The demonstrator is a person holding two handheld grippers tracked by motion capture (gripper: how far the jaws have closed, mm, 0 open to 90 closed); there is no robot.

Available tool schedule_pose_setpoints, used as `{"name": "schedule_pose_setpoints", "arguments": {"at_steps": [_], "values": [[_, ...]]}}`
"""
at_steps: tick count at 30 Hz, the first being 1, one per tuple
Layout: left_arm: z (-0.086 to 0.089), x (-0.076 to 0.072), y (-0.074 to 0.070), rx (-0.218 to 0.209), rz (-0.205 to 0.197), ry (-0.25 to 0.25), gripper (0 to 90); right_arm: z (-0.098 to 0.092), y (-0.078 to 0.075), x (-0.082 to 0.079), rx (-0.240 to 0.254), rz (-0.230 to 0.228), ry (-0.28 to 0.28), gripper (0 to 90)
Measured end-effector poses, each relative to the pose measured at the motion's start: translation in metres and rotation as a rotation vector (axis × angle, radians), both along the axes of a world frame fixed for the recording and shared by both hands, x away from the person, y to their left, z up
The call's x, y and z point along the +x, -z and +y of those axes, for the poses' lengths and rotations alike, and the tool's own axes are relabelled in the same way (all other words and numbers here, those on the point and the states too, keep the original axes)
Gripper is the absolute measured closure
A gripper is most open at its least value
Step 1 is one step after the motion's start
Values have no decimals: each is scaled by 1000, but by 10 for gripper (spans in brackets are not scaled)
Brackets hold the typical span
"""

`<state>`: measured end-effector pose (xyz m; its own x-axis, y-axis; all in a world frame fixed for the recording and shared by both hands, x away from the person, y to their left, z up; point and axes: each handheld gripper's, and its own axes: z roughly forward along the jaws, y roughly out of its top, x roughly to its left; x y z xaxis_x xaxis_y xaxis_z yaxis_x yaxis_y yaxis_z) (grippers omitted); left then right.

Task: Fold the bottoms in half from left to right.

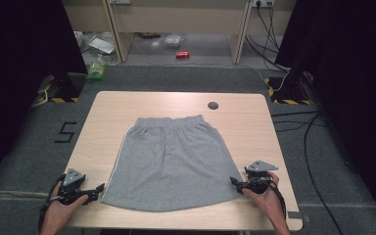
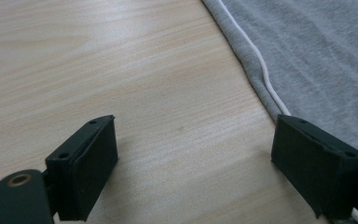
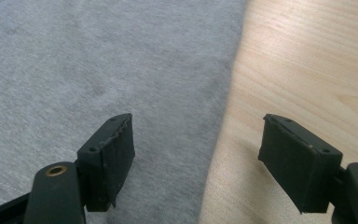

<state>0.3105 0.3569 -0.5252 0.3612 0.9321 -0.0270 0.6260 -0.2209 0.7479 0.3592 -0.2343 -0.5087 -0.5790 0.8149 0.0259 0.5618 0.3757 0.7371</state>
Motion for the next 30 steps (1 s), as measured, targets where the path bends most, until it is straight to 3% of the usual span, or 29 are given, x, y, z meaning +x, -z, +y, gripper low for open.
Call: {"name": "schedule_pose_setpoints", "arguments": {"at_steps": [11,20,25,28,30], "values": [[0,1,0,0,2,4,129,0,-1,0,-3,-4,-1,266],[2,8,-4,-22,7,-21,155,0,-3,-2,-4,-20,1,270],[4,17,-12,-60,-7,-28,178,1,-5,-3,0,-31,-2,270],[4,27,-15,-63,-9,-36,190,2,-6,-3,0,-41,-6,271],[1,37,-18,-88,-4,-25,200,2,-5,-4,-2,-36,-6,270]]}}
